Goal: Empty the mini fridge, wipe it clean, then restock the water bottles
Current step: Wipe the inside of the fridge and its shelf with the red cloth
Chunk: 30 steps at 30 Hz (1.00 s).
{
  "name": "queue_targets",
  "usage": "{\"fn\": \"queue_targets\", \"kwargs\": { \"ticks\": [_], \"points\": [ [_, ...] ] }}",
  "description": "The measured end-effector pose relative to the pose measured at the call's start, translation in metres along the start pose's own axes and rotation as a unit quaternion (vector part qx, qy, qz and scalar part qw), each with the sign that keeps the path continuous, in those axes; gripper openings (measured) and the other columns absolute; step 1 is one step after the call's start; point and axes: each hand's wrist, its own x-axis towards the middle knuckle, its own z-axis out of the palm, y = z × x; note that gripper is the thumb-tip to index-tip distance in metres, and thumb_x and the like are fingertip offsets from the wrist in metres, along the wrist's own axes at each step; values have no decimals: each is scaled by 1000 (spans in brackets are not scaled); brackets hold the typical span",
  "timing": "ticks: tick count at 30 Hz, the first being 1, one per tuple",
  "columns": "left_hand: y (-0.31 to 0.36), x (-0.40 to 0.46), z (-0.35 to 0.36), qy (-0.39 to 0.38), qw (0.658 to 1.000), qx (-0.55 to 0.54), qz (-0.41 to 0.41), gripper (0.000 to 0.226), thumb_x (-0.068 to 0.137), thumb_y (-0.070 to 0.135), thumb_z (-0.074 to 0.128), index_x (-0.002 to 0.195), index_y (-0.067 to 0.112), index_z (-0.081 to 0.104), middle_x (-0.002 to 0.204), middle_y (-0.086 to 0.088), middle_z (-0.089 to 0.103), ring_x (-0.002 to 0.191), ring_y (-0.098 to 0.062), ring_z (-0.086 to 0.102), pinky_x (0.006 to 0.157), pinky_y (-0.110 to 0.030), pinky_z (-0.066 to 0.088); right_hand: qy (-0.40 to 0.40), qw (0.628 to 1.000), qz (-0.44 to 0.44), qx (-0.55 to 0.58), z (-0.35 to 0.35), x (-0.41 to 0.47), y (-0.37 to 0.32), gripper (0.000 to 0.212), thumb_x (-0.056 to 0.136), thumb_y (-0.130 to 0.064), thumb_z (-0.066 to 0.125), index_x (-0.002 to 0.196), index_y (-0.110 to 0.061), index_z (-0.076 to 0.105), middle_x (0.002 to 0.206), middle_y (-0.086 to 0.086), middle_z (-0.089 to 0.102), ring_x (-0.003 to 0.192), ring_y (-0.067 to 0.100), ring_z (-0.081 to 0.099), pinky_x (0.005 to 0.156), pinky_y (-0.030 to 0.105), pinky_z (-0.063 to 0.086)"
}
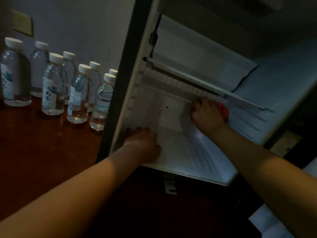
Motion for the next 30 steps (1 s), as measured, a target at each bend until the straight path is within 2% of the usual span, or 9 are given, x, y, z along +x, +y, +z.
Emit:
{"fn": "queue_targets", "kwargs": {
  "ticks": [2, 4, 8, 11, 13, 16, 20, 24, 30],
  "points": [
    [11, 7, 5, -1, 1000, 2, 6, 54, 97, 57, 34, 142, 28, 44, 145, -6, 40, 136, -30, 33, 112, -56, 20, -61, 996, -6, -62, -8, 0, 7, 16, 80, -19, 70, 91, -11, 76, 103, 9, 67, 98, 35, 60, 82, 41, 52],
    [18, 11, 17, -11, 999, -10, 29, 57, 97, 60, 28, 148, 35, 34, 155, -3, 29, 145, -28, 20, 116, -62, 7, -61, 994, 6, -85, 3, 0, 11, 28, 95, -17, 50, 117, -9, 66, 127, 14, 57, 119, 38, 49, 100, 47, 41],
    [16, 18, 28, -16, 999, -10, 44, 61, 96, 63, 23, 152, 39, 26, 160, 2, 24, 148, -26, 13, 115, -64, -2, -197, 973, -16, -118, 41, -2, 10, 32, 97, -17, 45, 125, -11, 61, 132, 11, 57, 130, 36, 40, 102, 43, 38],
    [14, 18, 28, -8, 999, -12, 47, 61, 96, 63, 24, 151, 39, 28, 159, 2, 24, 148, -26, 13, 115, -63, -2, -171, 979, -21, -108, 61, 3, 8, 43, 97, -31, 39, 130, -11, 57, 139, 12, 50, 133, 31, 37, 110, 41, 29],
    [14, 18, 28, -12, 999, -8, 47, 61, 96, 64, 23, 152, 39, 27, 160, 2, 23, 148, -26, 13, 115, -63, -1, -222, 971, -31, -88, 49, 6, 11, 44, 99, -32, 41, 139, -14, 49, 145, 10, 44, 137, 33, 33, 112, 44, 26],
    [13, 17, 26, -5, 999, -10, 47, 61, 96, 63, 23, 152, 39, 27, 160, 2, 23, 148, -26, 13, 116, -63, 0, -234, 968, -30, -87, 27, 3, 15, 52, 100, -34, 48, 148, -16, 38, 152, 8, 37, 142, 34, 27, 117, 49, 23],
    [12, 12, 26, -11, 999, -10, 52, 61, 97, 63, 22, 153, 39, 24, 162, 2, 19, 149, -25, 10, 117, -61, 0, -240, 964, -10, -109, 12, -9, 11, 65, 98, -40, 50, 152, -13, 26, 155, 11, 32, 142, 32, 29, 114, 48, 26],
    [10, 9, 22, -36, 998, -1, 51, 63, 98, 64, 18, 156, 39, 13, 166, 3, 9, 152, -25, 1, 118, -60, -5, -232, 969, -52, -66, 7, -19, 13, 52, 96, -47, 52, 138, -17, 48, 140, 4, 51, 135, 28, 39, 102, 36, 38],
    [10, 5, 20, -46, 998, 2, 53, 64, 98, 65, 17, 157, 39, 11, 167, 3, 5, 153, -24, -1, 119, -57, -6, -248, 968, -31, -16, 7, -35, 16, 45, 95, -44, 54, 132, -19, 55, 139, 2, 52, 136, 27, 35, 110, 44, 26]
  ]
}}
